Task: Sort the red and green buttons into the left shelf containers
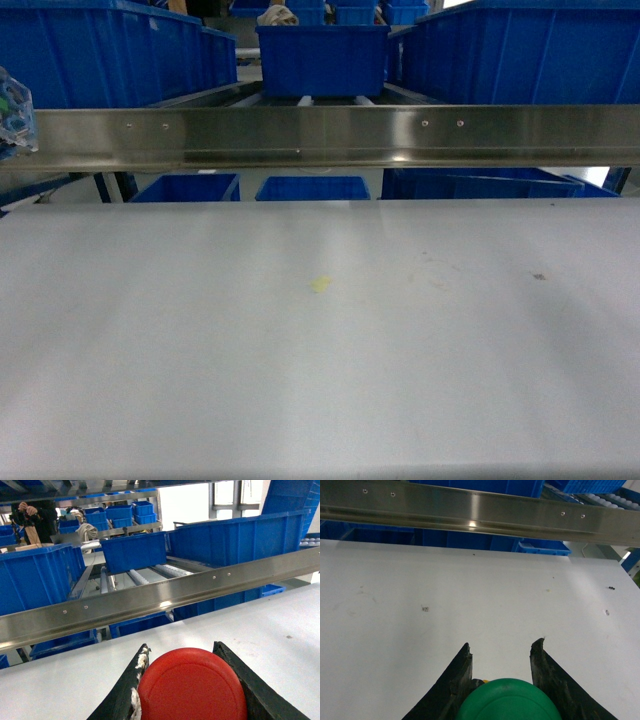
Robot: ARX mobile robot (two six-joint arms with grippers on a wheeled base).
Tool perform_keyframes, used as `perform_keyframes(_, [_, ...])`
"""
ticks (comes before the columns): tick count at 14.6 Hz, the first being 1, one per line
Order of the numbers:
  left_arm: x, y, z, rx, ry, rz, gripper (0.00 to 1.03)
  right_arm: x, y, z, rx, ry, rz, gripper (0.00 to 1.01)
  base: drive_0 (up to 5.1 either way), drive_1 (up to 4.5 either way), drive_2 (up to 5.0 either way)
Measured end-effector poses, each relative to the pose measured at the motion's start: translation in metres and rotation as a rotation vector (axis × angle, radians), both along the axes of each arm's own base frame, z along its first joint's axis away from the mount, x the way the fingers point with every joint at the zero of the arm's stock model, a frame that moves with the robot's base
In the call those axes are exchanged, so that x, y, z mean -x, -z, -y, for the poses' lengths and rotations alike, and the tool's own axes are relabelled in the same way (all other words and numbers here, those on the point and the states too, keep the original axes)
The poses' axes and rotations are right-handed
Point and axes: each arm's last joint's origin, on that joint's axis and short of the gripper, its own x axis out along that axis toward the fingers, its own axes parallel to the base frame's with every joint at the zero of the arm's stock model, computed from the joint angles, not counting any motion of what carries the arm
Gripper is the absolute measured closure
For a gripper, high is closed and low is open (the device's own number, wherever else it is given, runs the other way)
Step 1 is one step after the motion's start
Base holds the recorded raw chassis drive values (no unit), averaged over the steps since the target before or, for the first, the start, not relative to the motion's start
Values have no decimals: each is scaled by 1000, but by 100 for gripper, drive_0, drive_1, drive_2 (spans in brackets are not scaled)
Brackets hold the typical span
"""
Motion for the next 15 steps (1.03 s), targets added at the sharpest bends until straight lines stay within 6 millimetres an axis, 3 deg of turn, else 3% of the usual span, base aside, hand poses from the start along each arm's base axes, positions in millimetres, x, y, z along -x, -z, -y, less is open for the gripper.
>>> perform_keyframes(15, [0,0,0,0,-3,1,71,1,0,1,1,7,0,70,-493,231,259])
